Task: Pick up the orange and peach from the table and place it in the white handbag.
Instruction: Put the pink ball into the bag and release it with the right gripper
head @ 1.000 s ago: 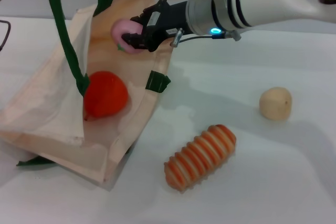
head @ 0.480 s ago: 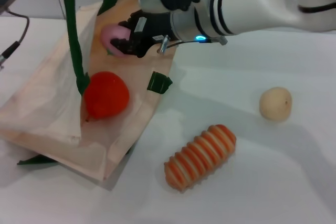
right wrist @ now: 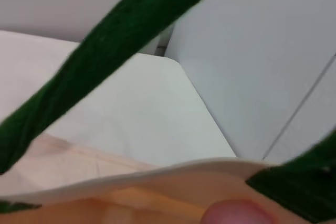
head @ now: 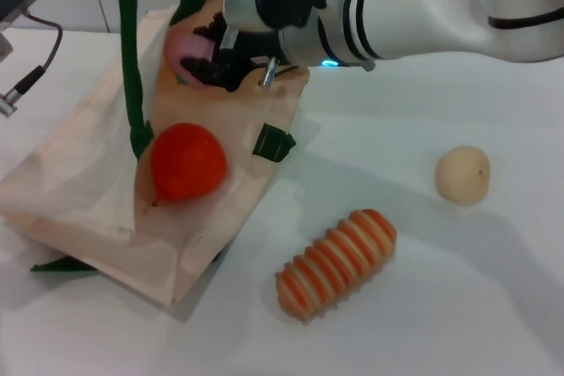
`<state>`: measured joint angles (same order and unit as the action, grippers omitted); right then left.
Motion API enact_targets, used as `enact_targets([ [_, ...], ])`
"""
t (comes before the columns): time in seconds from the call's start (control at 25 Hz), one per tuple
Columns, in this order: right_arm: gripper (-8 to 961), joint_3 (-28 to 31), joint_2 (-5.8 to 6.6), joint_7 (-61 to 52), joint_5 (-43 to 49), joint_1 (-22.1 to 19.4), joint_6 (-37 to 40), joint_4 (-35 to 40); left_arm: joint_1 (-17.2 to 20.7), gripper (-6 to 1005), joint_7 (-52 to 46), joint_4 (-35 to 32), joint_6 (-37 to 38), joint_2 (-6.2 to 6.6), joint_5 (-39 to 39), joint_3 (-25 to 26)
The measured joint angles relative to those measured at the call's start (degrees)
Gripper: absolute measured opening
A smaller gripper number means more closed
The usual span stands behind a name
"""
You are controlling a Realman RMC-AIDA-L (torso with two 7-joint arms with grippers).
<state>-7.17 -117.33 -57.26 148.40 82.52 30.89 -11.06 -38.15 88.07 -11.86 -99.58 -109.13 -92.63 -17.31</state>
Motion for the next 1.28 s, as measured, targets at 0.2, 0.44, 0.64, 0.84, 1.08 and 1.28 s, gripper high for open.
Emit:
enact_targets([
  [0.2,408,1.8,0.00,7.0,0.0,-0.7,0.1,-1.6,0.0,120,0.1,0.0,0.2,-0.03,0.0,0.0],
  [0.44,506,6.5,0.16,14.4,0.1,-2.0,0.5,-4.2,0.9,121,0.2,0.0,1.0,0.09,0.0,0.1],
  [0.64,687,6.7,0.42,15.9,0.1,-2.4,0.9,-4.9,1.9,121,0.3,0.0,3.0,0.44,0.0,0.1],
  [0.84,789,6.8,0.64,16.1,-0.1,-3.6,5.0,-3.3,2.8,121,0.2,0.0,4.0,0.66,0.0,0.2],
  [1.08,880,9.1,0.85,16.0,-0.2,-6.3,10.6,0.7,3.6,120,0.3,-0.3,4.6,0.84,0.0,0.5],
  [1.28,894,9.2,1.11,15.4,0.0,-8.3,11.7,3.2,3.9,124,0.4,-0.4,7.0,0.86,0.0,0.6],
])
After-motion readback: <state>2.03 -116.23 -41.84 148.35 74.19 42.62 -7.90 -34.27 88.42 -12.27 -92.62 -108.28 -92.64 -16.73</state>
